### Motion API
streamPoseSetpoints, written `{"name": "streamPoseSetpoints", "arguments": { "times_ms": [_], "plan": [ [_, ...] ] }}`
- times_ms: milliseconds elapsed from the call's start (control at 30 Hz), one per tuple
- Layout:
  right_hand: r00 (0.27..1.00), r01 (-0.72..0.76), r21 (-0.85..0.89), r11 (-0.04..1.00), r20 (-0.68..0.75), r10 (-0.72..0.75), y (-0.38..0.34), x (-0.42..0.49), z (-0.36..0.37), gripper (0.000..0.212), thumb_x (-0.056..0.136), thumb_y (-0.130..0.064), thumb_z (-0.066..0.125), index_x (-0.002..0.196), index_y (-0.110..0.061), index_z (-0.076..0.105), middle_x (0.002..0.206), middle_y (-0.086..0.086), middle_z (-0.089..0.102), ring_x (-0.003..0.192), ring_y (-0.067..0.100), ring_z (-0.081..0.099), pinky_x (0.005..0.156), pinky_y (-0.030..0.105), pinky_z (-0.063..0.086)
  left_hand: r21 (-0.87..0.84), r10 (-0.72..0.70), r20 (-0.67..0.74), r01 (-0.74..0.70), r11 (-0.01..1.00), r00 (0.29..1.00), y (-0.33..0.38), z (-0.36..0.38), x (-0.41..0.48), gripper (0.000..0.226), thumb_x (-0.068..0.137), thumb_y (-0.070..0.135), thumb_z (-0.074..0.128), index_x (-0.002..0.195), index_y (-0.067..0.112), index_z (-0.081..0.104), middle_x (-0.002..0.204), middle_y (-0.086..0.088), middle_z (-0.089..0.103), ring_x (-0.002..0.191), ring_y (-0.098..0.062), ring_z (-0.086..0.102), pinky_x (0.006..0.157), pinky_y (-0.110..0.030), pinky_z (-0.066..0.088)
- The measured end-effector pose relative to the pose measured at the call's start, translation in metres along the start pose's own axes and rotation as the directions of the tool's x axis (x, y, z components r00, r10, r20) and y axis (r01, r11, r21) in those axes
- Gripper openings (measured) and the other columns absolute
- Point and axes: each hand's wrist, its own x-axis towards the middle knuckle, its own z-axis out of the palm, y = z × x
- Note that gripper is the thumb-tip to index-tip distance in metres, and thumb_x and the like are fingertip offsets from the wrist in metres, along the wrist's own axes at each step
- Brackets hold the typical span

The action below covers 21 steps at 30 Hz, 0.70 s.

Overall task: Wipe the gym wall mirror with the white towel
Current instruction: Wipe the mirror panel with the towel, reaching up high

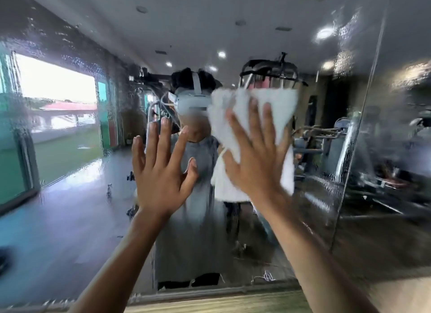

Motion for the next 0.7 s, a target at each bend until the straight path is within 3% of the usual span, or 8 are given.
{"name": "streamPoseSetpoints", "arguments": {
  "times_ms": [67,133,233,300,367,567,633,700],
  "plan": [
    [0.985,0.169,-0.041,0.985,0.056,-0.166,0.003,-0.043,0.004,0.080,0.085,-0.052,0.047,0.158,-0.032,0.022,0.167,0.006,0.013,0.153,0.029,0.014,0.113,0.064,0.022,-0.003,-0.007,0.011,0.007,1.000,1.000,-0.002,-0.001,-0.008,0.059,0.100,0.042,0.043,0.154,0.019,0.039,0.164,-0.014,0.022,0.153,-0.031,0.016,0.122,-0.055,0.014],
    [0.978,0.199,-0.055,0.979,0.072,-0.194,0.023,-0.075,0.003,0.083,0.081,-0.050,0.050,0.158,-0.035,0.020,0.168,0.002,0.006,0.154,0.026,0.008,0.112,0.063,0.021,0.003,-0.005,0.027,0.005,1.000,1.000,-0.002,-0.003,-0.024,0.059,0.099,0.040,0.048,0.154,0.019,0.040,0.163,-0.016,0.026,0.152,-0.034,0.020,0.121,-0.057,0.017],
    [0.998,-0.055,-0.013,0.998,0.021,0.055,0.051,-0.061,0.001,0.072,0.087,-0.050,0.047,0.155,-0.032,0.029,0.166,0.007,0.017,0.153,0.028,0.011,0.115,0.064,0.016,0.018,0.006,0.042,-0.007,1.000,0.999,0.000,-0.005,-0.046,0.061,0.095,0.036,0.054,0.152,0.017,0.043,0.161,-0.018,0.029,0.150,-0.037,0.025,0.117,-0.061,0.024],
    [0.966,-0.257,0.026,0.966,-0.030,0.258,0.047,-0.023,0.000,0.068,0.092,-0.054,0.043,0.155,-0.029,0.035,0.164,0.012,0.023,0.152,0.033,0.016,0.117,0.065,0.013,0.019,0.009,0.041,-0.009,1.000,0.999,0.000,-0.005,-0.047,0.060,0.095,0.036,0.054,0.151,0.017,0.043,0.161,-0.018,0.029,0.149,-0.037,0.026,0.116,-0.061,0.025],
    [0.947,-0.313,0.047,0.949,-0.058,0.315,0.024,-0.002,0.000,0.069,0.093,-0.056,0.042,0.155,-0.029,0.034,0.164,0.013,0.024,0.151,0.035,0.018,0.118,0.062,0.007,0.012,0.006,0.041,-0.006,1.000,0.999,0.000,-0.005,-0.046,0.060,0.095,0.036,0.053,0.151,0.017,0.043,0.161,-0.017,0.028,0.150,-0.036,0.025,0.117,-0.060,0.025],
    [0.989,0.144,-0.015,0.989,0.026,-0.143,-0.010,-0.086,0.011,0.081,0.082,-0.050,0.057,0.156,-0.033,0.028,0.164,0.008,0.019,0.152,0.030,0.018,0.114,0.063,0.016,0.024,0.016,0.045,-0.017,1.000,0.999,-0.004,-0.006,-0.047,0.060,0.096,0.037,0.052,0.151,0.018,0.043,0.161,-0.016,0.028,0.152,-0.033,0.020,0.120,-0.056,0.019],
    [0.987,0.158,-0.017,0.987,0.020,-0.157,0.015,-0.104,0.012,0.082,0.078,-0.048,0.060,0.153,-0.035,0.032,0.164,0.005,0.020,0.152,0.029,0.020,0.111,0.065,0.021,0.022,0.004,0.051,-0.005,1.000,0.999,-0.002,-0.006,-0.049,0.060,0.095,0.036,0.053,0.151,0.017,0.043,0.161,-0.017,0.028,0.152,-0.034,0.021,0.120,-0.057,0.020],
    [0.999,0.045,-0.020,0.999,-0.007,-0.045,0.037,-0.093,0.010,0.078,0.081,-0.051,0.058,0.153,-0.034,0.032,0.164,0.004,0.019,0.151,0.030,0.020,0.112,0.066,0.022,0.040,-0.004,0.043,0.002,0.999,0.999,0.000,-0.006,-0.050,0.060,0.096,0.035,0.053,0.151,0.017,0.043,0.161,-0.018,0.029,0.151,-0.035,0.023,0.119,-0.058,0.021]
  ]
}}
